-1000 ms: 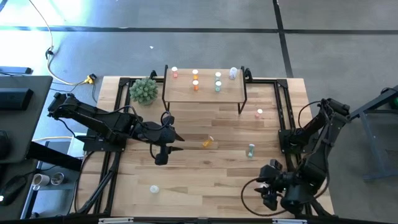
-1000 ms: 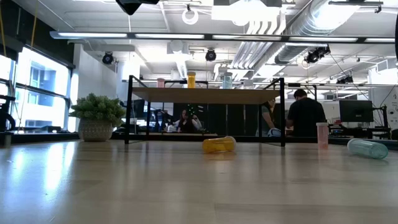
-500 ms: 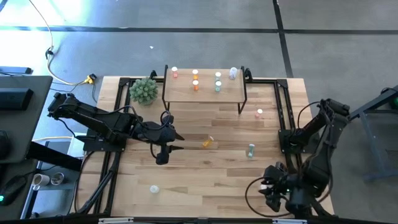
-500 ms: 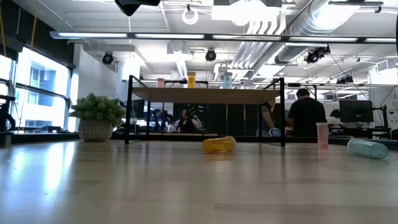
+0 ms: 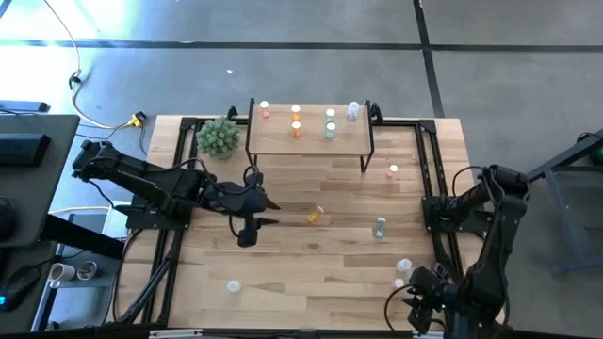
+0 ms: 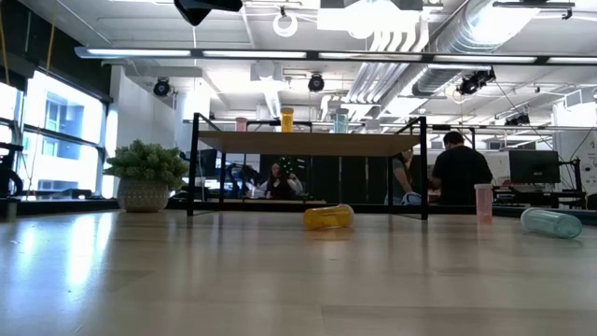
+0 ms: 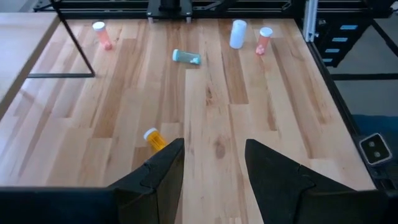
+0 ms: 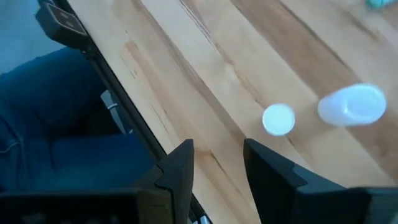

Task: Pick and place medicine bottles onto shelf by color
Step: Put the bottom pink pill bottle on the shelf aligned with the other pink pill bottle

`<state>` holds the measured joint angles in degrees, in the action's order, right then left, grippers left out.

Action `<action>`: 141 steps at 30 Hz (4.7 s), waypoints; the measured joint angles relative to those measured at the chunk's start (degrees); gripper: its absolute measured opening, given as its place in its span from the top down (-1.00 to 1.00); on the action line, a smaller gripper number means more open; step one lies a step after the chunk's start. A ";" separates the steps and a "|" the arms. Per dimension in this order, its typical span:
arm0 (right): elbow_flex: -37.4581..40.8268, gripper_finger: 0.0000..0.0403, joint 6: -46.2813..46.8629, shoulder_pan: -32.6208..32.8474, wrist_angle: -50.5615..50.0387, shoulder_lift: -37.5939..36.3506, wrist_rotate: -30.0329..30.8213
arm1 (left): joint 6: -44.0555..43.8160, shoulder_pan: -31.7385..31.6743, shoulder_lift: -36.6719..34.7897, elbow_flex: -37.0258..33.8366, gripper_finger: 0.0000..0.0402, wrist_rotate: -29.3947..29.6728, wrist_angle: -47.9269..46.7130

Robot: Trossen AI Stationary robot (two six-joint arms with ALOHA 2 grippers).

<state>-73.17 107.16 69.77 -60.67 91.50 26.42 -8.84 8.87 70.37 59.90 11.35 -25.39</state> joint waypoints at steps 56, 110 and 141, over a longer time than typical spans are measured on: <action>0.04 -0.16 18.85 3.29 1.19 23.06 -2.44 | 1.52 -2.58 0.00 0.02 0.20 -0.26 0.02; 0.02 0.57 20.30 2.61 -7.08 27.13 6.82 | 1.51 -2.58 0.00 0.02 0.20 -0.24 0.02; -14.99 0.58 -7.16 -14.49 -14.78 23.83 8.25 | 5.04 -4.70 0.00 0.07 0.20 -4.02 -7.02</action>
<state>-88.16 100.00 55.28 -75.45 115.33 34.67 -3.81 4.17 70.37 59.96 7.33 -32.41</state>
